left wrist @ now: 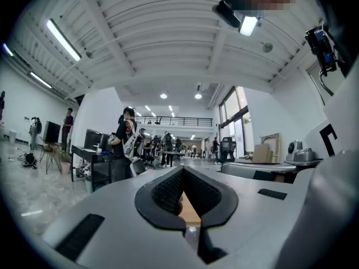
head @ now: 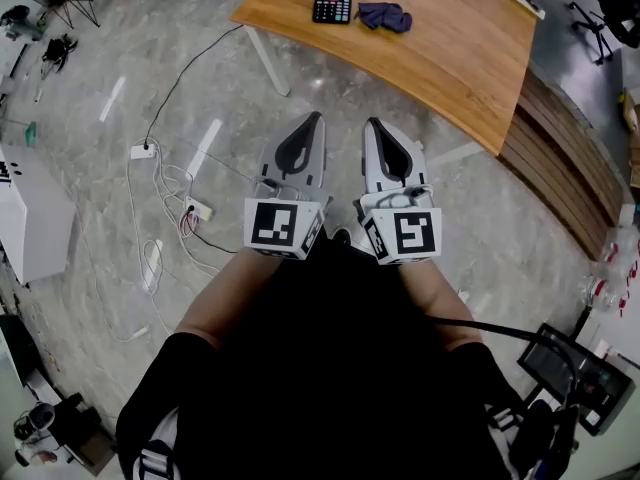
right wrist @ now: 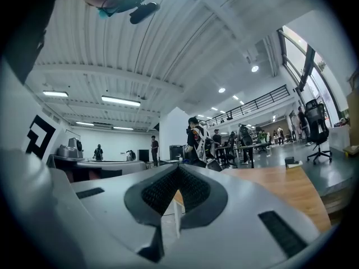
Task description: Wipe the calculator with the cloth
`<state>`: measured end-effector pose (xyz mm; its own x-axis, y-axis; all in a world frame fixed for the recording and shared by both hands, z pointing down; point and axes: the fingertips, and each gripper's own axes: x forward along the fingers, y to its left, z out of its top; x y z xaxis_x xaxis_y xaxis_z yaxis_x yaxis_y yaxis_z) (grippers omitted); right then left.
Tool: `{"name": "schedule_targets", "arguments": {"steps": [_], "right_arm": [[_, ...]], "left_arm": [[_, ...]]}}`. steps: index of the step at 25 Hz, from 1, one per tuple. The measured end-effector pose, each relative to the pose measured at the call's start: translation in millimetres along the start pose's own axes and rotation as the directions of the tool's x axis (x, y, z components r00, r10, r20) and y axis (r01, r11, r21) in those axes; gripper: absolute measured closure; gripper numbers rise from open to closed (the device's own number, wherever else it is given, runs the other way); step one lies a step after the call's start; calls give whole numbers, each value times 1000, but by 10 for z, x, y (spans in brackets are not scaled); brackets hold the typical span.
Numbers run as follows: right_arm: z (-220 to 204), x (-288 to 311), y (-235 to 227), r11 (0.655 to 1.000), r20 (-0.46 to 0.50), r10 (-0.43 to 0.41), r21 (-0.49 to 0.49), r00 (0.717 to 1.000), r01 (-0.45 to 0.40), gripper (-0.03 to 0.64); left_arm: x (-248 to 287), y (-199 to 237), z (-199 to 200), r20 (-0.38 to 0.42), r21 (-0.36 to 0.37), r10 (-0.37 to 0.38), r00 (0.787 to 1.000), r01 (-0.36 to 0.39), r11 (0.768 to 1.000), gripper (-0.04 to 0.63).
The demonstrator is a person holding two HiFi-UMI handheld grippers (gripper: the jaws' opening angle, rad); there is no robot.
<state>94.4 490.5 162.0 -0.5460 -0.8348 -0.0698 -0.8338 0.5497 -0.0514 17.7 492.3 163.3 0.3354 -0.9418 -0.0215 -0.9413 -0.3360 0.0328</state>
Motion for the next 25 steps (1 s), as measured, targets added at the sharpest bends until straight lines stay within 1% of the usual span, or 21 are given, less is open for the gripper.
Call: {"name": "schedule_targets", "arguments": {"steps": [4, 8, 11, 15, 20, 25], "right_arm": [[-137, 245, -130, 1000, -21, -6, 9, 1000, 6, 601], [-289, 503, -258, 1000, -57, -17, 10, 998, 18, 603], [-423, 804, -378, 1000, -82, -18, 10, 996, 19, 601], [-598, 1300, -506, 1000, -113, -23, 14, 993, 24, 601], [-786, 2066, -643, 1000, -142, -16, 25, 990, 19, 601], [-886, 2693, -721, 999, -176, -21, 27, 984, 26, 601]], "left_arm": [[233, 144, -100, -2, 0, 6, 1000, -6, 1000, 597], [514, 302, -276, -37, -45, -3, 999, 1, 999, 597], [829, 475, -402, -55, -62, -13, 998, 9, 998, 597], [1277, 806, -534, -71, -74, -23, 997, 17, 997, 597], [1816, 1353, -709, -107, -104, -5, 994, -6, 995, 595], [2267, 1805, -739, -123, -99, -14, 992, 2, 995, 595]]}}
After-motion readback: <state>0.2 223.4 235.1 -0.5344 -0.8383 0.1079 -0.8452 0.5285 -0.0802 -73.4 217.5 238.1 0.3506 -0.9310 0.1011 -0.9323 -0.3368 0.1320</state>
